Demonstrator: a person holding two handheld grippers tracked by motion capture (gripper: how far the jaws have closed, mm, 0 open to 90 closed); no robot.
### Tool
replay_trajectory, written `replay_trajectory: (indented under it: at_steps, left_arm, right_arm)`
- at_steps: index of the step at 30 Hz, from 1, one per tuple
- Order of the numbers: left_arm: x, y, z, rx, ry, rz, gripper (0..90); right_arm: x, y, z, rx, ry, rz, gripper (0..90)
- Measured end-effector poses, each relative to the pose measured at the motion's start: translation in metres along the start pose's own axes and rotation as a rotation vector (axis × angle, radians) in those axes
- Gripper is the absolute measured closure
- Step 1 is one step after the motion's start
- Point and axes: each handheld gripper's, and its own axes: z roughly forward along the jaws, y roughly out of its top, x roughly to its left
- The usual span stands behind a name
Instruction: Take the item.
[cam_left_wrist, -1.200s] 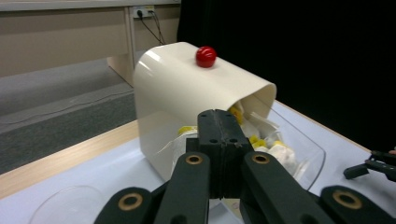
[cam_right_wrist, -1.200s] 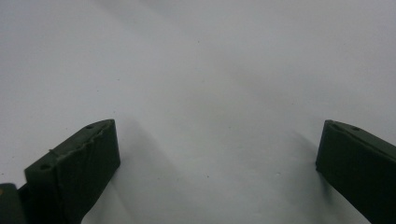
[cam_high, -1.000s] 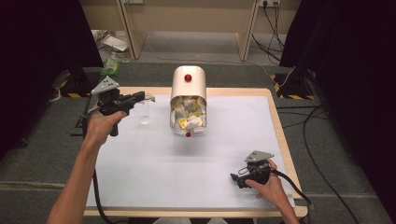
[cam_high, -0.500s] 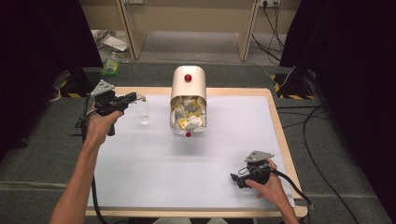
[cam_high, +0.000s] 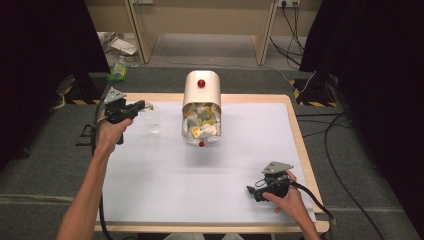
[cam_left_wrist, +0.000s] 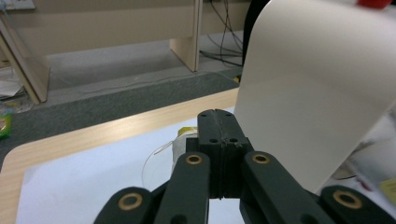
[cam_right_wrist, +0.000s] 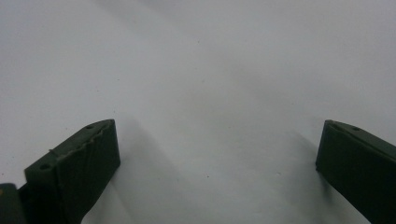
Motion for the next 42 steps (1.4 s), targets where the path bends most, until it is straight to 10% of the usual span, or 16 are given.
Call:
replay_trajectory:
  at_steps: [42]
  left_arm:
    - [0.012, -0.022, 0.042, 0.086, 0.038, 0.002, 89.1]
  right_arm:
    - [0.0, 0.0, 0.0, 0.002, 0.0, 0.0, 0.4]
